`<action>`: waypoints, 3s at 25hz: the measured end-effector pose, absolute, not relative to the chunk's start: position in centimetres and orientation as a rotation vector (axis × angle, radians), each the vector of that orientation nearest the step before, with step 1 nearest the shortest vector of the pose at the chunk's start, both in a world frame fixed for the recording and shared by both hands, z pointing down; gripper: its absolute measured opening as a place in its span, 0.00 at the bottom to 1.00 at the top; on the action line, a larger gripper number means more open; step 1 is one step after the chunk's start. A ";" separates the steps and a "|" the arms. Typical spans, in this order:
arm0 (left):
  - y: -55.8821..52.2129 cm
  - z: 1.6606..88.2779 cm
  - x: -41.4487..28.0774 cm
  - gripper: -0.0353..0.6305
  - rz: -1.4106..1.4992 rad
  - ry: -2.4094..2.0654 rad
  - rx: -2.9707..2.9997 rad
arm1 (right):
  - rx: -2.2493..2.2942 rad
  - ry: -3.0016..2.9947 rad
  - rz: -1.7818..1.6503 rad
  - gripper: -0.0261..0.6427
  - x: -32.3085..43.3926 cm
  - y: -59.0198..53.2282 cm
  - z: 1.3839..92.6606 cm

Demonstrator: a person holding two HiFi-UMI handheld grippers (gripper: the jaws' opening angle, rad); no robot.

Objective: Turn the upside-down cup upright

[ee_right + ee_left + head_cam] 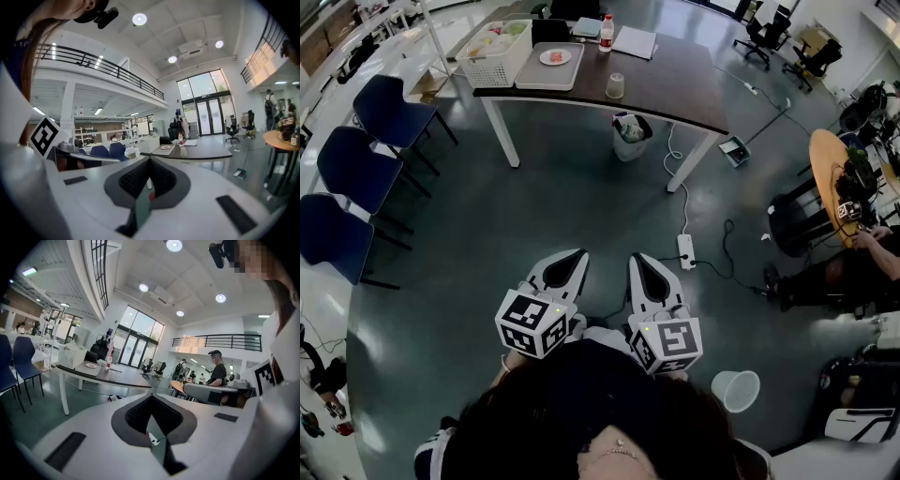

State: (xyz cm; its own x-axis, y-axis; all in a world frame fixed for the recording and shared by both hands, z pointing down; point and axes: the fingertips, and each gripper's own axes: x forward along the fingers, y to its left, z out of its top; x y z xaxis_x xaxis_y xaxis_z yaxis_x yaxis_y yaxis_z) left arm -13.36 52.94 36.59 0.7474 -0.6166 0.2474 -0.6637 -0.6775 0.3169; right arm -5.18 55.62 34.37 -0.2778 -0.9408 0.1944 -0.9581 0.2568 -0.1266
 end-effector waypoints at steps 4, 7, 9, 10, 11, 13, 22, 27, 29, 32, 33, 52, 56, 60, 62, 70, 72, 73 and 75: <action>53.2 37.0 -13.7 0.05 0.174 -0.965 2.560 | 1.835 -2.426 0.331 0.06 -5.6 55.7 34.6; 53.0 37.4 -14.0 0.05 0.186 -0.982 2.547 | 1.824 -2.435 0.330 0.06 -5.7 55.6 34.7; 52.9 37.6 -14.0 0.05 0.195 -0.988 2.539 | 1.817 -2.440 0.330 0.06 -5.6 55.7 34.8; 53.0 37.6 -13.9 0.05 0.199 -0.988 2.537 | 1.814 -2.440 0.331 0.06 -5.5 55.7 34.8; 53.0 37.6 -13.8 0.05 0.204 -0.987 2.537 | 1.812 -2.440 0.330 0.06 -5.4 55.7 34.8; 53.1 37.7 -13.6 0.05 0.211 -0.984 2.539 | 1.818 -2.451 0.327 0.06 -5.3 55.8 34.6; 52.9 38.0 -10.4 0.05 0.223 -0.982 2.553 | 1.829 -2.491 0.284 0.07 -2.5 55.5 34.0; 51.7 38.3 -9.6 0.05 0.213 -1.013 2.546 | 1.801 -2.509 0.263 0.07 -1.3 53.9 34.4; 51.0 38.3 -9.5 0.05 0.214 -1.027 2.538 | 1.786 -2.519 0.272 0.07 -1.2 53.0 34.5; 49.6 38.6 -9.4 0.05 0.221 -1.034 2.527 | 1.761 -2.529 0.287 0.07 -1.4 51.4 34.9; 48.9 38.8 -9.4 0.05 0.222 -1.033 2.524 | 1.755 -2.531 0.289 0.07 -1.5 50.8 35.0; 28.2 37.2 -10.1 0.05 0.179 -0.915 2.614 | 1.874 -2.460 0.234 0.07 -2.8 31.4 33.7; 25.8 37.9 -10.2 0.05 0.193 -0.887 2.609 | 1.896 -2.430 0.264 0.07 -3.0 29.4 34.4; 23.6 39.0 -9.7 0.05 0.210 -0.859 2.598 | 1.921 -2.413 0.258 0.07 -2.5 26.8 34.8; 22.4 39.6 -9.3 0.05 0.213 -0.844 2.594 | 1.931 -2.413 0.244 0.07 -2.2 25.4 34.9; 15.4 39.7 -6.1 0.05 0.225 -0.854 2.609 | 1.927 -2.494 0.238 0.07 1.0 18.2 34.8; 13.0 39.8 -5.2 0.05 0.223 -0.862 2.609 | 1.930 -2.497 0.236 0.07 2.0 15.7 34.7; 11.7 39.9 -4.9 0.05 0.224 -0.866 2.607 | 1.928 -2.496 0.233 0.07 2.4 14.4 34.7; 8.9 40.1 -4.1 0.05 0.227 -0.877 2.603 | 1.916 -2.494 0.228 0.07 3.1 11.6 34.8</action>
